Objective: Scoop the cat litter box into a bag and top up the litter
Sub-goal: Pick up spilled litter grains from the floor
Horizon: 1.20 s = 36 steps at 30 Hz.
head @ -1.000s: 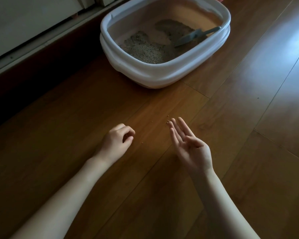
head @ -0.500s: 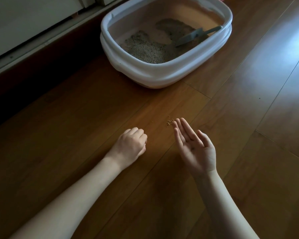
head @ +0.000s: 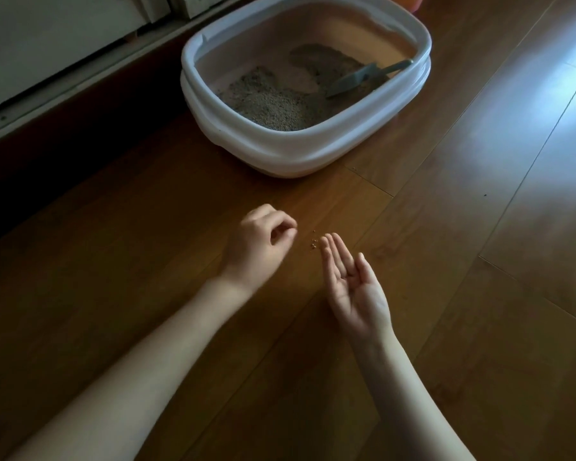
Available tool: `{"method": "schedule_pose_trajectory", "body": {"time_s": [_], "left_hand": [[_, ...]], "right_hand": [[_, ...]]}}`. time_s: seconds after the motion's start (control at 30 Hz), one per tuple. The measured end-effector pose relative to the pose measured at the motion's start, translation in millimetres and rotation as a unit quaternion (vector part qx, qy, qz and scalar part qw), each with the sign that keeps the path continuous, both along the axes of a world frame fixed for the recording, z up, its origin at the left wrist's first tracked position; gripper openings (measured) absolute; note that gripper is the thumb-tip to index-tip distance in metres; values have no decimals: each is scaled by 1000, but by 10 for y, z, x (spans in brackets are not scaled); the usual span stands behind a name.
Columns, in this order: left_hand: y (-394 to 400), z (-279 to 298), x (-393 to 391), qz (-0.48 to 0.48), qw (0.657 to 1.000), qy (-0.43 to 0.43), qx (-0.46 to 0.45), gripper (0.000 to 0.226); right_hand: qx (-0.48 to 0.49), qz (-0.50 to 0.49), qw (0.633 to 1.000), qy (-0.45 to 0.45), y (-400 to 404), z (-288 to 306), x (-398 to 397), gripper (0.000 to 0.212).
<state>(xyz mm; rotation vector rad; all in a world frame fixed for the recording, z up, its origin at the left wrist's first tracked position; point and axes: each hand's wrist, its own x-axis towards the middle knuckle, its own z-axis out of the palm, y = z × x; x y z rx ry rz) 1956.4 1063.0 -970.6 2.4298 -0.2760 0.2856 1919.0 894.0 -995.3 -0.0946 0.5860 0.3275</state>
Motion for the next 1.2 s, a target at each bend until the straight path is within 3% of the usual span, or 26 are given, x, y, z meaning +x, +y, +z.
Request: {"method": "schedule_pose_trajectory", "body": {"time_s": [0.13, 0.4, 0.63, 0.77, 0.87, 0.93, 1.07, 1.2], "left_hand": [[184, -317, 152, -8, 986, 98, 132, 20], [82, -329, 199, -89, 974, 10, 207, 8], [40, -380, 231, -100, 957, 23, 273, 6], [80, -393, 216, -94, 963, 12, 253, 9], [51, -432, 191, -87, 951, 39, 294, 14], [11, -378, 191, -72, 960, 52, 264, 16], [-340, -19, 113, -105, 994, -10, 30, 21], [-618, 51, 22, -196, 979, -24, 44, 17]], "right_hand": [[-34, -20, 999, 3, -136, 21, -11, 40], [-109, 39, 993, -29, -199, -30, 77, 44], [-84, -2, 995, -57, -198, -77, 150, 45], [-75, 7, 995, -64, -204, -94, 143, 54], [-36, -5, 997, -71, -218, -123, 114, 61], [-25, -13, 998, -64, -230, -154, 118, 62], [-29, 0, 998, -61, -191, -188, 127, 60], [-21, 19, 997, -79, -151, -196, 155, 59]]}}
